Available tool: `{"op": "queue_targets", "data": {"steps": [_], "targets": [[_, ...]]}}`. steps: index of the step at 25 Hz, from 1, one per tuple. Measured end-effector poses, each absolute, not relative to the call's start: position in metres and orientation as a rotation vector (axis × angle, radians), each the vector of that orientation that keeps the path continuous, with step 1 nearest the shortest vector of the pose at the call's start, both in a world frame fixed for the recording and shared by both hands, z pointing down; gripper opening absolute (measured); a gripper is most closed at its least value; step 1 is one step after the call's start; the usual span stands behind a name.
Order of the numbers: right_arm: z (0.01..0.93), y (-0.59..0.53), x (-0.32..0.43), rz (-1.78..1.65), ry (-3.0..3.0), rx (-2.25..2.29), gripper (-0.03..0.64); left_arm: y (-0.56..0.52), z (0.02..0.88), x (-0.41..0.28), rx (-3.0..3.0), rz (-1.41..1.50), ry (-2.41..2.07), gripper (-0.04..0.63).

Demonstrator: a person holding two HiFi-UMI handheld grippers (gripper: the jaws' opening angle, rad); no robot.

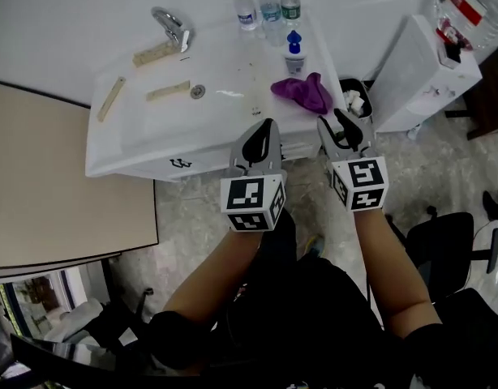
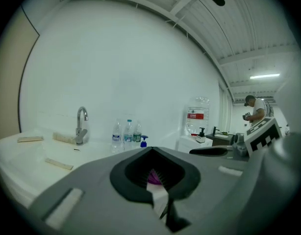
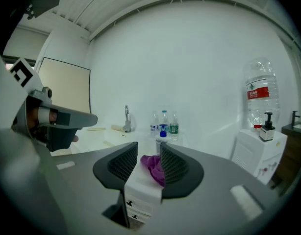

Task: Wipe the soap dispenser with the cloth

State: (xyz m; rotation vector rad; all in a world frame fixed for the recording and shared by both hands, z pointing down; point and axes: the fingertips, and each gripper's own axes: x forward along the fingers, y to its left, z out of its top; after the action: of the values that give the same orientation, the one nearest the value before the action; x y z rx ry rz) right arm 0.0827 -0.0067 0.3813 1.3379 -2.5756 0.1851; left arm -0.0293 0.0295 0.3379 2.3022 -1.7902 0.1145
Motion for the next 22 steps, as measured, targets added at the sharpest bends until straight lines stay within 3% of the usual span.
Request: {"op": "queue_targets", "data": {"steps": [5,14,22], "targets": [[0.426,-0.059,0.067,0.270,-2.423,1.391,0.174,-0.036,0.344,-0.047,2.384,0.141,-1.681,0.000],[0.505,-0.123,0.056,0.384,-2.189,1.304,0.272,-0.100,0.391,-0.052,2.335,0.213,-1.569,0.000],[0.538,-0.137,0.036,0.423,-2.087,1.135,0.229,-0.116,0.399,-0.064,2.260,0.214,-1.601,0.000]]}}
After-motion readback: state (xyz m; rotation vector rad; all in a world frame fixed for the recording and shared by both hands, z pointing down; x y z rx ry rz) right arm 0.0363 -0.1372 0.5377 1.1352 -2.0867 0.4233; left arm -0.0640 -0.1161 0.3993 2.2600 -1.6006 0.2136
